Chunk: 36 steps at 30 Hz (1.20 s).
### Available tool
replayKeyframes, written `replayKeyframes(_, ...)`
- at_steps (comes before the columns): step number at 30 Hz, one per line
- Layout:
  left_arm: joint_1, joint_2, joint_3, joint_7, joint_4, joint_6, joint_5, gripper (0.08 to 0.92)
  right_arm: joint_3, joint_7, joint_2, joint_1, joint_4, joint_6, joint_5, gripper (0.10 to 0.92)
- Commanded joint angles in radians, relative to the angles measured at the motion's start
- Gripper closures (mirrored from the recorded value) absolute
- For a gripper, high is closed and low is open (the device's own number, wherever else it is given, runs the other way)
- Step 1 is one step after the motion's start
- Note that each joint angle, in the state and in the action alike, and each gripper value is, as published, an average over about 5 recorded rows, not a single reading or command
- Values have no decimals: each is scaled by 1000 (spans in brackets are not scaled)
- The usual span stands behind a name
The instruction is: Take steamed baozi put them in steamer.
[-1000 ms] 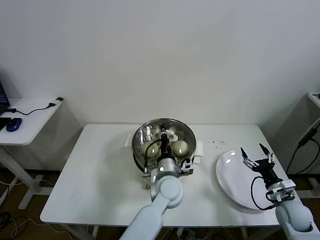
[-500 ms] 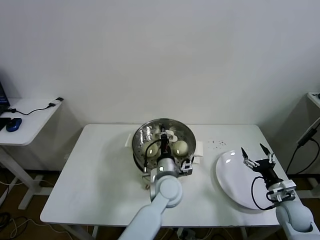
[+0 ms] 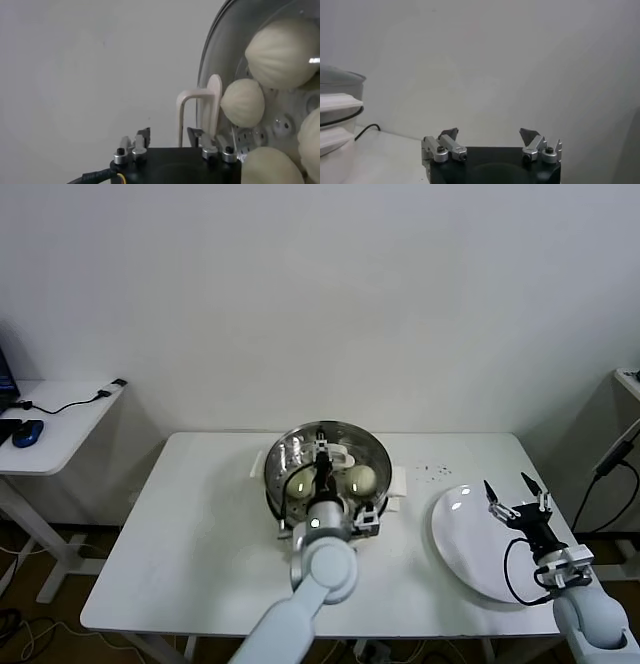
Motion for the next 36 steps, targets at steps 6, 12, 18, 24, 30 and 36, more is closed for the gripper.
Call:
replayKeyframes(6, 110, 93, 0, 8, -263, 23, -73, 281, -1, 0, 10, 10, -6, -6, -3, 203)
replayKeyframes(12, 181, 206, -31, -152, -382, -21, -300, 181, 0, 22, 14, 8, 14, -41, -35, 203)
replayKeyframes(18, 286, 344, -197, -381, -485, -188, -690, 177, 1, 64, 17, -8, 59, -113, -101, 203)
replayKeyframes(24, 474, 395, -464, -517, -528, -419, -1078, 177, 12, 52, 32, -21, 99, -152, -109, 203)
replayKeyframes(30, 634, 292, -727, -519, -492, -624, -1422, 177, 14, 63, 67, -47, 139, -155, -81, 203)
replayKeyframes(36, 679, 157, -871, -433, -388, -737, -1684, 177, 25, 67, 107, -78, 167, -162, -79, 203)
